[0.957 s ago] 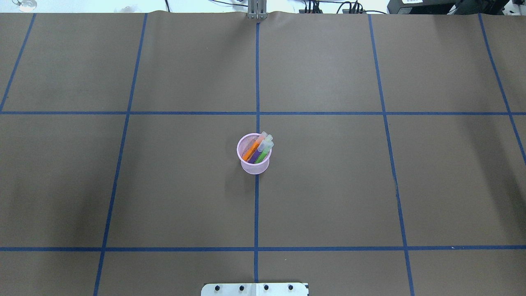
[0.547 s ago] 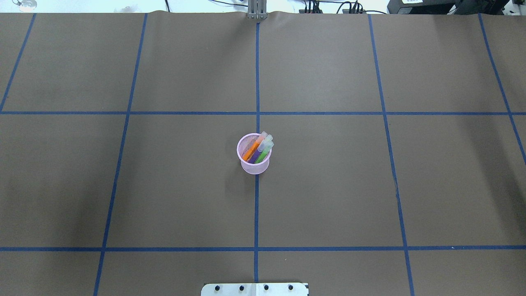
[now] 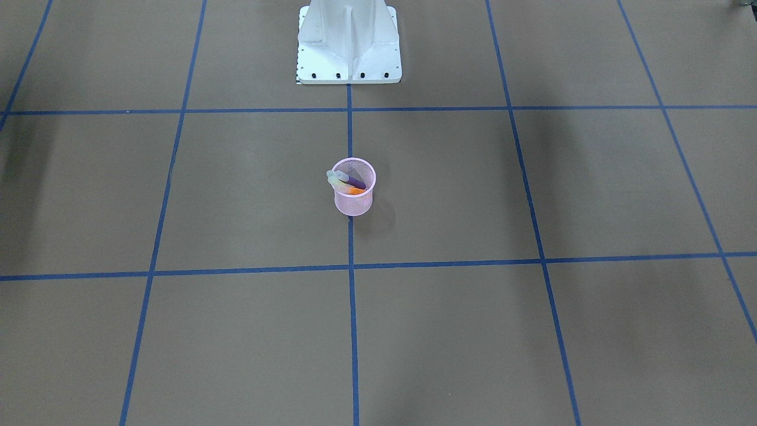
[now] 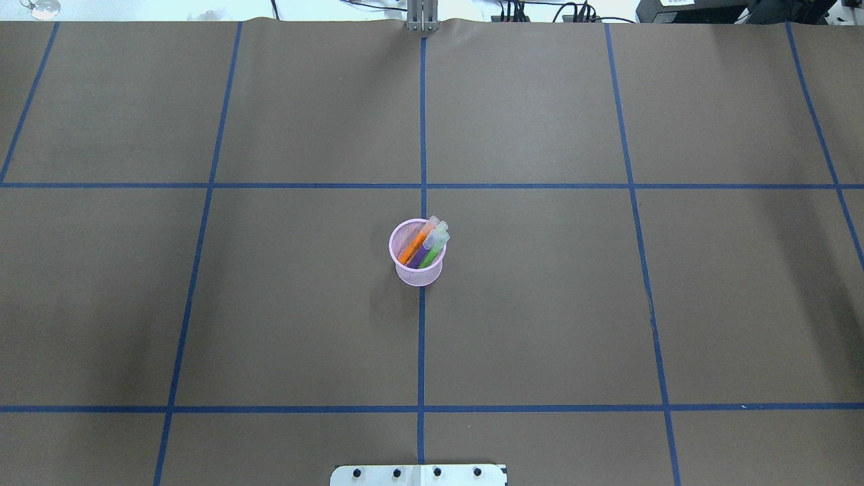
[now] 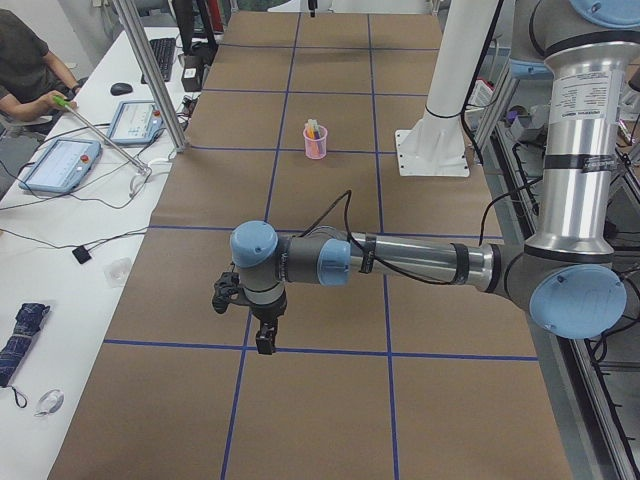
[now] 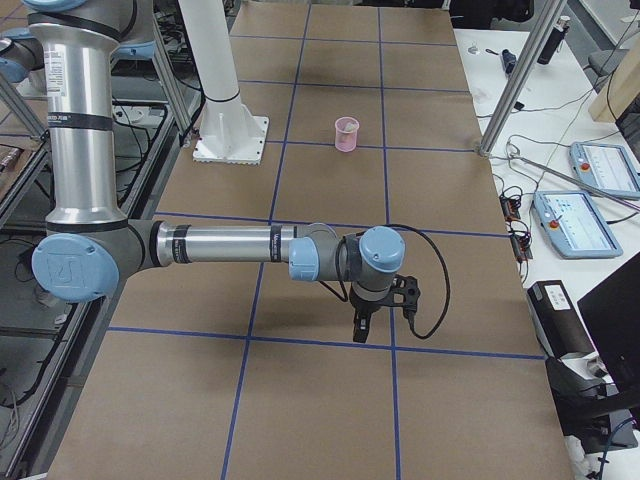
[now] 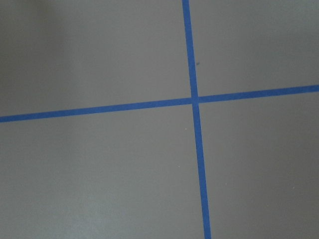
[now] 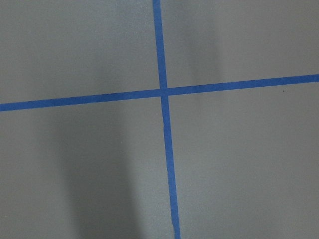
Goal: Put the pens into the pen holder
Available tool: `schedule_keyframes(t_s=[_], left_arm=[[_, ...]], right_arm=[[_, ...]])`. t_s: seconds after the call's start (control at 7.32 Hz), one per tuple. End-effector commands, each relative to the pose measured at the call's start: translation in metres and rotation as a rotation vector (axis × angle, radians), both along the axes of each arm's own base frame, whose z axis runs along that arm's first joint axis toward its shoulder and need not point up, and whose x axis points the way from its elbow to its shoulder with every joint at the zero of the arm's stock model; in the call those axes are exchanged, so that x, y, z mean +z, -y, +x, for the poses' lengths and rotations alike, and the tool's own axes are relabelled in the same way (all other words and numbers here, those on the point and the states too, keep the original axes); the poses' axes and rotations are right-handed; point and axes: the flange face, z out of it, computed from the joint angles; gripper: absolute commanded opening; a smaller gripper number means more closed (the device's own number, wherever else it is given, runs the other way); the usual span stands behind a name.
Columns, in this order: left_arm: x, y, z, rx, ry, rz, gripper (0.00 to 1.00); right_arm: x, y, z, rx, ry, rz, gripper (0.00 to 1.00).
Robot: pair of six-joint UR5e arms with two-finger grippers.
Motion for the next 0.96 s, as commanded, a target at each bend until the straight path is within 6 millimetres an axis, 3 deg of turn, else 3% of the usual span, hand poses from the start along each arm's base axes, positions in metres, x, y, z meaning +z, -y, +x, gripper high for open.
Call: schedule_keyframes(t_s=[0.0, 0.82], left_arm=[[-0.0058, 0.0008, 0.0018, 0.002, -0.019, -0.003, 0.99], [-0.0143, 0.0017, 0.0029, 0.003, -0.034, 0.019, 0.99]], right_arm=[[0.004, -0.0031, 0.0, -0.003, 0.0, 0.001, 1.0], [0.0002, -0.0007, -0.0027, -0.001, 0.035, -0.003, 1.0]])
